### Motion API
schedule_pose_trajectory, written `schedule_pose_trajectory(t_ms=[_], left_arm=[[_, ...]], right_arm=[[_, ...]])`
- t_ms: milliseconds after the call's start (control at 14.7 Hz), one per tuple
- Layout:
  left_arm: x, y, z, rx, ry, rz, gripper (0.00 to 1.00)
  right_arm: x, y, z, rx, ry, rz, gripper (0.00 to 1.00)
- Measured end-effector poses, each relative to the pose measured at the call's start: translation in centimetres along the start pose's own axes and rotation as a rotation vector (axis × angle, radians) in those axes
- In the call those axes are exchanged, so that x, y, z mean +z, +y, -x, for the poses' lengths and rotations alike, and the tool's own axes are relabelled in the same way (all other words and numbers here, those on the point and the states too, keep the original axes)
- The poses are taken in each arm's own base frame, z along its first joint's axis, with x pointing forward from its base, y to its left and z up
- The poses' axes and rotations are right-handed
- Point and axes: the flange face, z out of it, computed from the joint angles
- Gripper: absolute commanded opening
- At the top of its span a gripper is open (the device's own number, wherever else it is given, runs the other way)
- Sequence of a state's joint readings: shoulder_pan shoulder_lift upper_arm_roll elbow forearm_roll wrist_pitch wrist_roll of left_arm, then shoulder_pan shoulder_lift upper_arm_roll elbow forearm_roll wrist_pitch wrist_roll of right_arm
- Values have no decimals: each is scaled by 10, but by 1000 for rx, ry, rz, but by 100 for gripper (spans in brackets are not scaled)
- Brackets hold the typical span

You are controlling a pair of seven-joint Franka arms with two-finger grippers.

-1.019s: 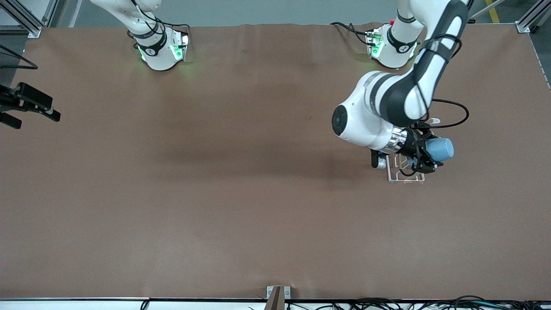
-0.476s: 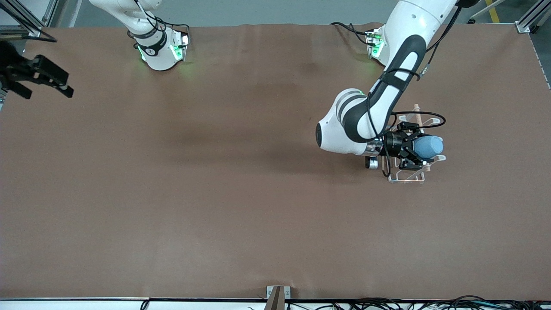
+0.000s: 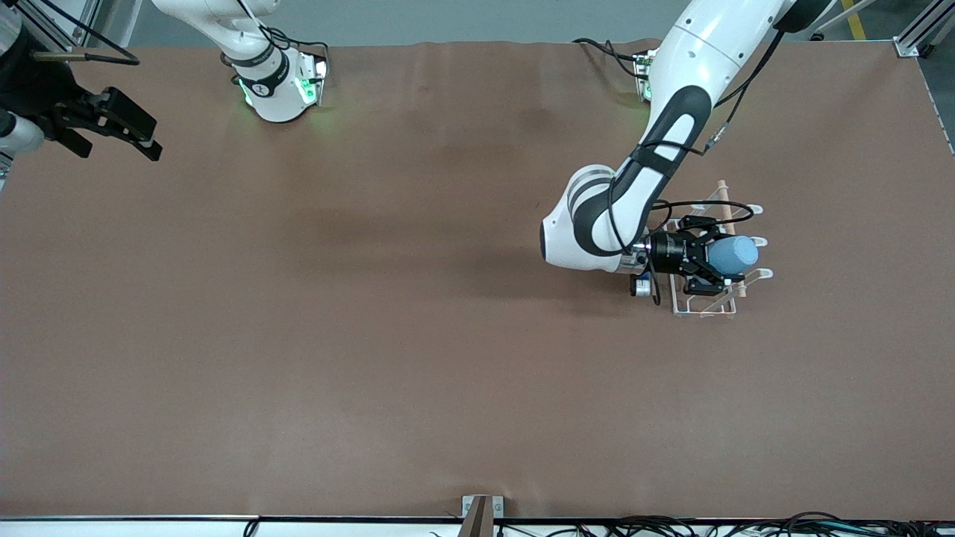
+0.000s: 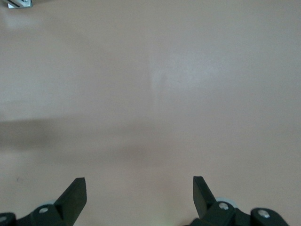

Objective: Hang cup on cup holder
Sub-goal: 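Hang the cup on a wire hook of the holder with the left gripper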

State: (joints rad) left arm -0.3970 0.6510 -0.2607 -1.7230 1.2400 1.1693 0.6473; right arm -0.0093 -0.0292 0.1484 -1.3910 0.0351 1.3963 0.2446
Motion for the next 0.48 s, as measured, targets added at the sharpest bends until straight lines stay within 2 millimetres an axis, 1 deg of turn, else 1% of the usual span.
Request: schedule_pose_trajectory(t_ms=[136, 408, 476], left_arm=[[3, -1, -9, 1, -19, -11, 42], [8, 0, -15, -17, -41, -17, 42], [9, 1, -18, -23, -46, -19, 44]], right_arm=[[-1, 3, -1, 6, 3, 0, 100], [-1, 9, -2, 16, 3, 0, 100], [-1, 12, -3, 14, 3, 1, 100]])
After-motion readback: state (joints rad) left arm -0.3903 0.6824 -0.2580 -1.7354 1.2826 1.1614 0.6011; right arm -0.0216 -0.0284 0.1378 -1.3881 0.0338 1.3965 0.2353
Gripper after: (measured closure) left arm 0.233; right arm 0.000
